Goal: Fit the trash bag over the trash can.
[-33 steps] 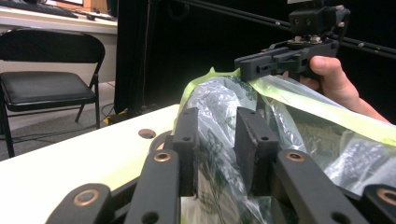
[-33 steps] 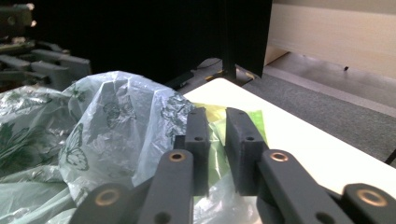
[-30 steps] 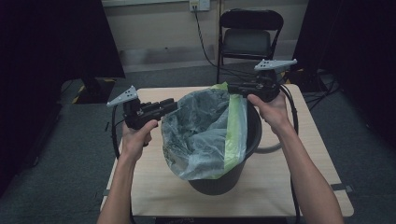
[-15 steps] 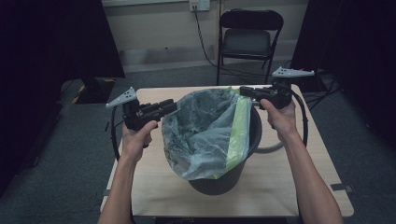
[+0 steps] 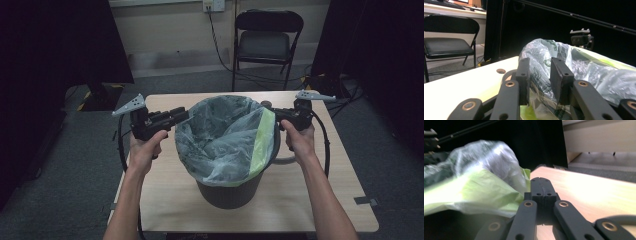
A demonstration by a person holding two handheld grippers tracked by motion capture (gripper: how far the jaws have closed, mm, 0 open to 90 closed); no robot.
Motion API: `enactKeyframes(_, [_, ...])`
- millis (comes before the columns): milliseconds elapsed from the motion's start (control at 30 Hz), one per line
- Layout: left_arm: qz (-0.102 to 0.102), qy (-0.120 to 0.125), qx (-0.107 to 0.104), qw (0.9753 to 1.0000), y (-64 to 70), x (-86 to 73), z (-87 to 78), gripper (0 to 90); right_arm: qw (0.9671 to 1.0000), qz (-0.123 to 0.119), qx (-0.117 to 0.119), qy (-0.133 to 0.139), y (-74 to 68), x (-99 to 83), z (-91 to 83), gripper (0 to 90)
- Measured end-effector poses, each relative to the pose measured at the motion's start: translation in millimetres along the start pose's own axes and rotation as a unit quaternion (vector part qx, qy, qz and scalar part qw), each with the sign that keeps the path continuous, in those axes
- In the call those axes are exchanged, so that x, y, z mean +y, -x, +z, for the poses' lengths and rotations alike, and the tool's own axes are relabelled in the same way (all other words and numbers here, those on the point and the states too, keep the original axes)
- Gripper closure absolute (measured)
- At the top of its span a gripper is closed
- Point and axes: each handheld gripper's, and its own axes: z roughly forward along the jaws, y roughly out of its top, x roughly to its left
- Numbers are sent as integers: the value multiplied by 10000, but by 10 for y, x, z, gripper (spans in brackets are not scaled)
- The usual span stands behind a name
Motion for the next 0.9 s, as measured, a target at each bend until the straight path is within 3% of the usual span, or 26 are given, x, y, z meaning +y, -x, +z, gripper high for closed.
enactKeyframes(133, [51, -129, -63, 9999, -9, 45, 4, 687, 10000, 63, 4, -77, 54, -85, 58, 900])
enactKeyframes(200, [20, -113, -164, 9998, -40, 88, 23, 599, 9999, 76, 64, -59, 63, -60, 72, 894])
enactKeyframes(333, [-6, -81, -167, 9998, -97, 205, 93, 512, 10000, -2, -78, -23, 33, 57, 66, 789])
enactKeyframes(433, [23, -171, -208, 9996, -133, 270, 219, 508, 9999, -17, -154, -21, 37, 113, 93, 727])
enactKeyframes(500, [-65, -235, -239, 9994, -178, 281, 315, 499, 9998, 13, -209, -12, 46, 139, 117, 690])
enactKeyframes(567, [-41, -322, -154, 9994, -212, 271, 382, 502, 9997, 18, -253, 19, 43, 172, 132, 672])
enactKeyframes(633, [-94, -330, -183, 9992, -241, 255, 415, 552, 9995, -27, -301, 43, 34, 215, 132, 653])
enactKeyframes(700, [-64, -373, -137, 9992, -247, 239, 427, 683, 9993, -49, -357, 48, 28, 265, 121, 642])
enactKeyframes(767, [-163, -327, -308, 9989, -272, 216, 418, 788, 9992, -66, -392, 100, 20, 317, 95, 630])
enactKeyframes(900, [-192, -181, -316, 9992, -284, 194, 351, 879, 9989, -119, -436, 104, -19, 380, 52, 598])
